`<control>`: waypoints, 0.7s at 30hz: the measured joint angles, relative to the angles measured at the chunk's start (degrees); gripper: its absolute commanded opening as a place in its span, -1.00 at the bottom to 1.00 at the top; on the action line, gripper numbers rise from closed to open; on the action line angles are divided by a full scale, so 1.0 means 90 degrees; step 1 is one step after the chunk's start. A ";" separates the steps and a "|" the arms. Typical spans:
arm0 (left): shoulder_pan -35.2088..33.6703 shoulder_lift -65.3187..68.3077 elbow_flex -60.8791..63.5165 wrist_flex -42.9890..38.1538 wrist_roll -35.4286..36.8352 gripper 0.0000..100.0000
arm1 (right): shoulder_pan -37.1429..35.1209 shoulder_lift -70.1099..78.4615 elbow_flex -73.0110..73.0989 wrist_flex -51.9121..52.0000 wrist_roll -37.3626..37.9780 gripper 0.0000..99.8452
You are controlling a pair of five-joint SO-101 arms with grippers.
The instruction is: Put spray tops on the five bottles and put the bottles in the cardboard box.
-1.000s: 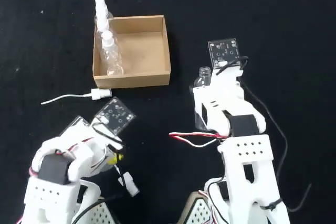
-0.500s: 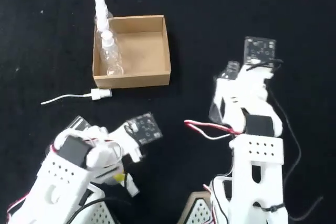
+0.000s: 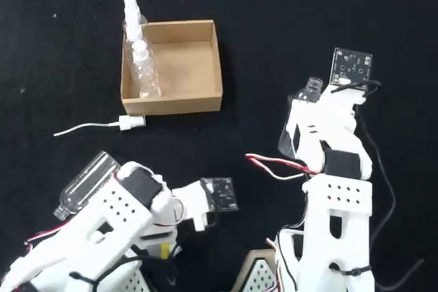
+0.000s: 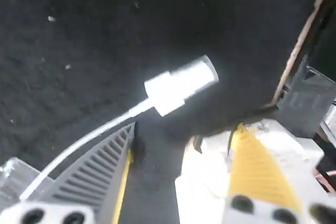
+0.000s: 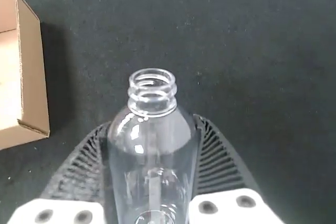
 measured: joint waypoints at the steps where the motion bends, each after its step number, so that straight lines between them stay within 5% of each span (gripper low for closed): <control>1: 0.0029 0.0098 0.0000 -0.0127 0.0000 -0.47 | 0.0000 0.0000 0.0010 0.0000 0.0000 -0.97; 21: 0.0068 0.2237 0.0088 -0.1895 0.0000 -0.47 | 0.0000 0.0000 0.0010 0.0000 -0.0010 -0.97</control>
